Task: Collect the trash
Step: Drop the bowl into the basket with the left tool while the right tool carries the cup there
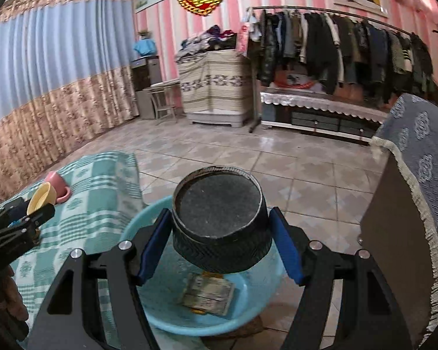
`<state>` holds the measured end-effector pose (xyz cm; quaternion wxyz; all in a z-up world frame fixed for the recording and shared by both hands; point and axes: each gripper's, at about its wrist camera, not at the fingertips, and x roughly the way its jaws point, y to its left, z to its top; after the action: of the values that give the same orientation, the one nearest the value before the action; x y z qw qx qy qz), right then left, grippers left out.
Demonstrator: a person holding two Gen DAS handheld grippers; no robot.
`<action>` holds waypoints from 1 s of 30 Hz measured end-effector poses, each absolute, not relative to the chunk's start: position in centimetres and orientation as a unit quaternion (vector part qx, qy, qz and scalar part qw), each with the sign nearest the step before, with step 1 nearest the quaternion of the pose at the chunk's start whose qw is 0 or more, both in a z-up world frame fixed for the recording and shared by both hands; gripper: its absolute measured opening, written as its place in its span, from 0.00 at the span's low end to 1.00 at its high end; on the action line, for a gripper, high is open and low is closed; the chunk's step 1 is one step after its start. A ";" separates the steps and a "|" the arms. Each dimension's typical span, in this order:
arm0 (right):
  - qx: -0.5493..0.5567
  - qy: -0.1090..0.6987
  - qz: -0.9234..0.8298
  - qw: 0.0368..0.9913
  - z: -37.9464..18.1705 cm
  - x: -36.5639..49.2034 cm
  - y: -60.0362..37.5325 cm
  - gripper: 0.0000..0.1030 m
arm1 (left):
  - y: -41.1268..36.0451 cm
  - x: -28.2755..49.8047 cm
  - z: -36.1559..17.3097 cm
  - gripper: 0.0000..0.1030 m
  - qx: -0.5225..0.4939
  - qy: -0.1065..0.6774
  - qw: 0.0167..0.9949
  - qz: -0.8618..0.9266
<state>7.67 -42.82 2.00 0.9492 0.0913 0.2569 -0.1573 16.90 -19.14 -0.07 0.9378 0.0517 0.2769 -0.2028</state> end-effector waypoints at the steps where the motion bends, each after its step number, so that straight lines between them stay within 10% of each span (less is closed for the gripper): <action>1: 0.092 0.257 -0.159 0.949 2.0 7.5 -43.2 0.66 | -19.9 16.9 -0.2 0.59 0.051 0.279 0.936 -0.210; 24: 0.124 0.270 -0.211 0.931 -1.0 5.6 -49.0 0.66 | -32.7 19.2 -3.9 0.59 0.132 0.308 0.895 -0.295; 30: 0.133 0.275 -0.208 0.929 -1.9 5.8 -49.3 0.66 | -31.8 19.4 -2.8 0.86 0.120 0.298 0.904 -0.283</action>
<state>5.84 -49.32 -1.86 0.9292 0.1328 0.2749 -0.2084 19.38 -31.76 -2.76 0.9037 0.1203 0.2979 -0.2829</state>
